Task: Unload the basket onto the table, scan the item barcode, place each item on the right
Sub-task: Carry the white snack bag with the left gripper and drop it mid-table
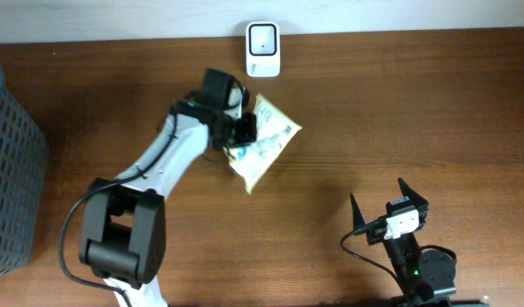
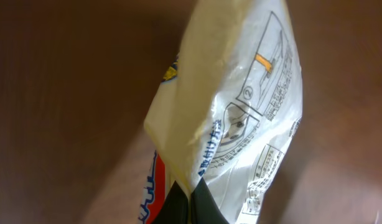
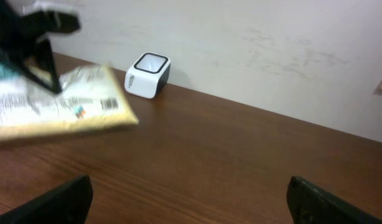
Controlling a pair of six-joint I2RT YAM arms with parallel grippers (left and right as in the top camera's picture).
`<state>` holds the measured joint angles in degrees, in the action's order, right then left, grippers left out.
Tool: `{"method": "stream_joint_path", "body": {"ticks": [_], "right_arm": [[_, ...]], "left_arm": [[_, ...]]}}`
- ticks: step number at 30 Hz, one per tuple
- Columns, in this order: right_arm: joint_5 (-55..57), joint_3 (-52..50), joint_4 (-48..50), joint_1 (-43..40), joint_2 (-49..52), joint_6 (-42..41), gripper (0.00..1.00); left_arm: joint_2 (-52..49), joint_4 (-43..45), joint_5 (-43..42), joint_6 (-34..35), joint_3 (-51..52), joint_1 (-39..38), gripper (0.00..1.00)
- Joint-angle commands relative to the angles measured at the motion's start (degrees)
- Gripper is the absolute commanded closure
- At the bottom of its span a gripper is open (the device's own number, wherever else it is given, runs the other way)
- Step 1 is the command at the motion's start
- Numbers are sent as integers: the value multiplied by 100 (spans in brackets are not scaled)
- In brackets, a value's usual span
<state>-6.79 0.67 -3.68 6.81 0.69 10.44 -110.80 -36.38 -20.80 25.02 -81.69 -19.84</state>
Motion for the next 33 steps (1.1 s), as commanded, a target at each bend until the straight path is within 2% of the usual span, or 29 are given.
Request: {"method": "stream_joint_path", "body": {"ticks": [1,2,3,4,5,9,12,14,15,17,18,21,22,24,26,27,28,29,30,32,33], "right_arm": [[-52,-35,-22,35,-28,-63,2],[-52,-35,-22,35,-28,-63,2],[-52,-35,-22,35,-28,-63,2],[-52,-35,-22,35,-28,-63,2],[-52,-35,-22,35,-28,-63,2],[-52,-35,-22,35,-28,-63,2],[-52,-35,-22,35,-28,-63,1],[-52,-35,-22,35,-28,-63,2],[-52,-35,-22,35,-28,-63,2],[-52,-35,-22,35,-28,-63,2],[-52,-35,-22,35,-28,-63,2],[-52,-35,-22,35,-28,-63,2],[-52,-35,-22,35,-28,-63,2],[-52,-35,-22,35,-28,-63,2],[-52,-35,-22,35,-28,-63,2],[-52,-35,-22,35,-28,-63,2],[-52,-35,-22,35,-28,-63,2],[-52,-35,-22,35,-28,-63,2],[-52,-35,-22,35,-28,-63,2],[-52,-35,-22,35,-28,-63,2],[-52,-35,-22,35,-28,-63,2]], "left_arm": [[98,479,758,2835,501,-433,100],[98,667,758,2986,581,-546,99],[98,848,761,2983,614,-671,74],[98,990,809,2979,619,-767,29],[98,1174,817,2964,616,-855,1],[245,1309,658,2417,610,-870,1],[957,1239,778,1497,603,-660,1],[1740,1110,1029,286,599,-323,1],[2262,1043,1036,-717,599,-26,1],[2889,1012,1241,-1788,599,417,1],[3283,1003,1572,-2109,599,752,1],[4199,1029,3126,-2201,599,2020,1],[4336,1080,3314,-2275,599,2444,1],[4470,1434,3200,-2334,599,3453,1],[4406,2151,2741,-2334,579,4387,0],[4234,2328,2396,-2334,361,4924,6],[4030,2162,2127,-2332,37,5228,7],[3589,1593,1788,-2330,-660,5606,7],[3285,1185,1727,-2330,-1130,5779,5],[2138,-166,1759,-2334,-2712,6181,0],[1620,-741,1759,-2334,-3331,6306,1]]}}
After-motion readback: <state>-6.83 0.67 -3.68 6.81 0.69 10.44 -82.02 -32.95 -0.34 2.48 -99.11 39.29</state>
